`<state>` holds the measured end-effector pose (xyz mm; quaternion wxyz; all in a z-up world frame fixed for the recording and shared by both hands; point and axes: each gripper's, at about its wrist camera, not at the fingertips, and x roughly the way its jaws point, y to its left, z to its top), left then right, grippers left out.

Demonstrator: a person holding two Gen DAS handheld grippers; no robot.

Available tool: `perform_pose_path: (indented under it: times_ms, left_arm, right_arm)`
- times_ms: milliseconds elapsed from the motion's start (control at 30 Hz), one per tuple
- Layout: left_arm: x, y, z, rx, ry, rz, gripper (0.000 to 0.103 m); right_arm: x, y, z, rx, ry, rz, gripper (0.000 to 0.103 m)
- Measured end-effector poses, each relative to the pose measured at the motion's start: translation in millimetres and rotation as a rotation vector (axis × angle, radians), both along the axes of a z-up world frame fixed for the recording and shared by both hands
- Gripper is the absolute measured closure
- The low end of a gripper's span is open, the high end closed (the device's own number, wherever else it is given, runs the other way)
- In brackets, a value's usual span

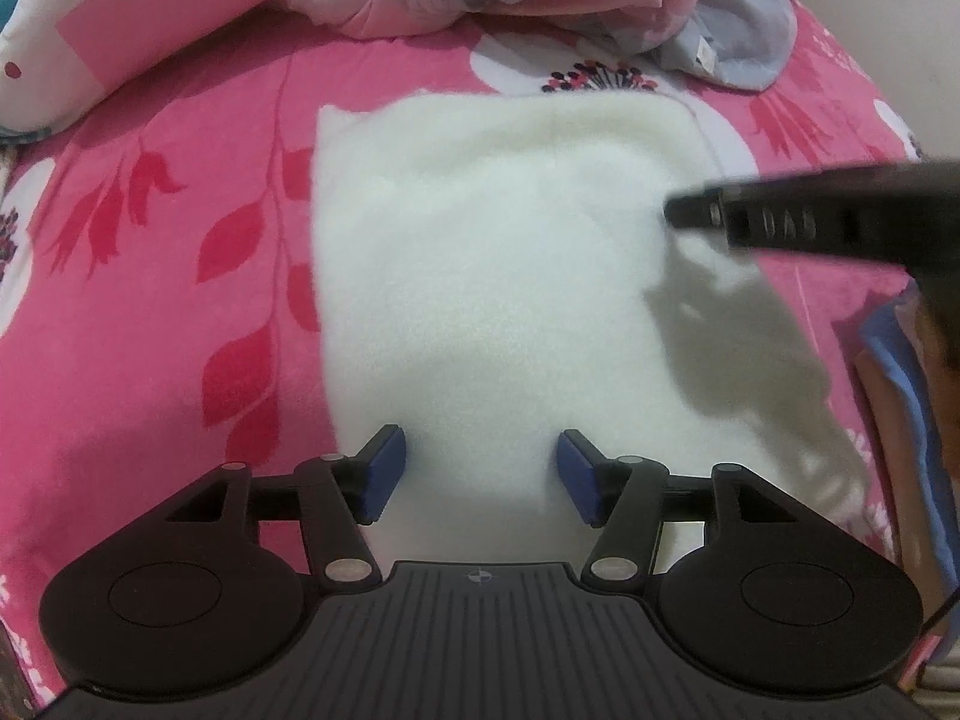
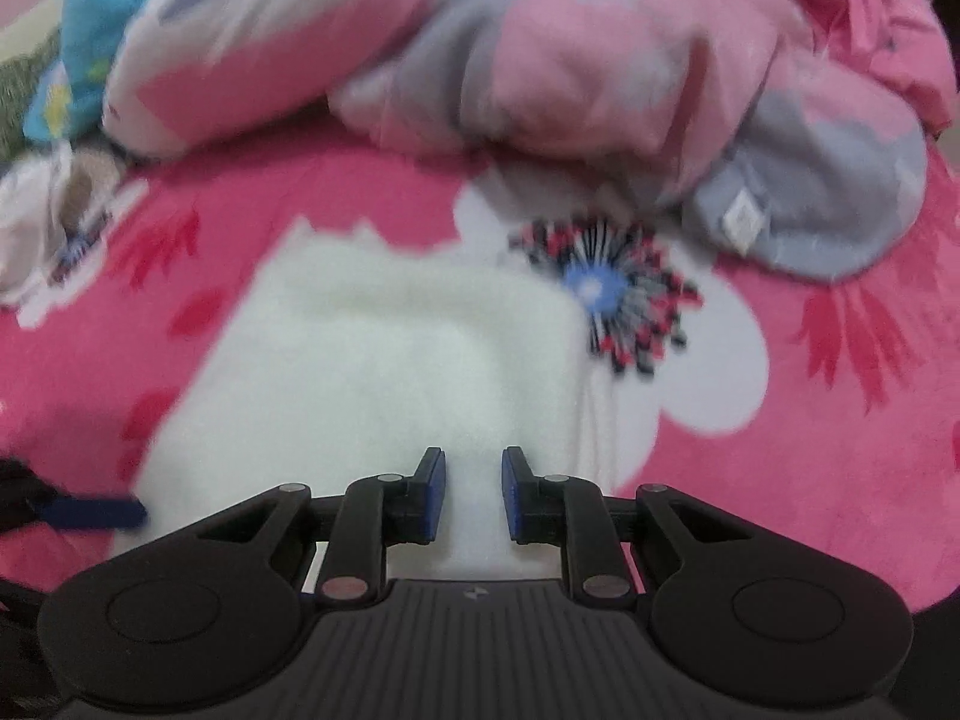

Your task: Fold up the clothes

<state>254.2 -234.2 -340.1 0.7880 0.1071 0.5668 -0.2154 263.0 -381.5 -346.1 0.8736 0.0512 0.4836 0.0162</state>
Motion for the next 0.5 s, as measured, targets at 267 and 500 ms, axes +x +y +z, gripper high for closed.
perform_pose_path:
  times_ms: [267,500]
  left_arm:
    - [2,3,-3,-0.003,0.001,0.017,0.034]
    - [8,11,-8,-0.021,0.037,0.057,0.027]
  right_arm:
    - [19,-7,-12,0.019,0.003,-0.068,0.083]
    - [31,-13,-26,0.049,0.028,-0.121,0.083]
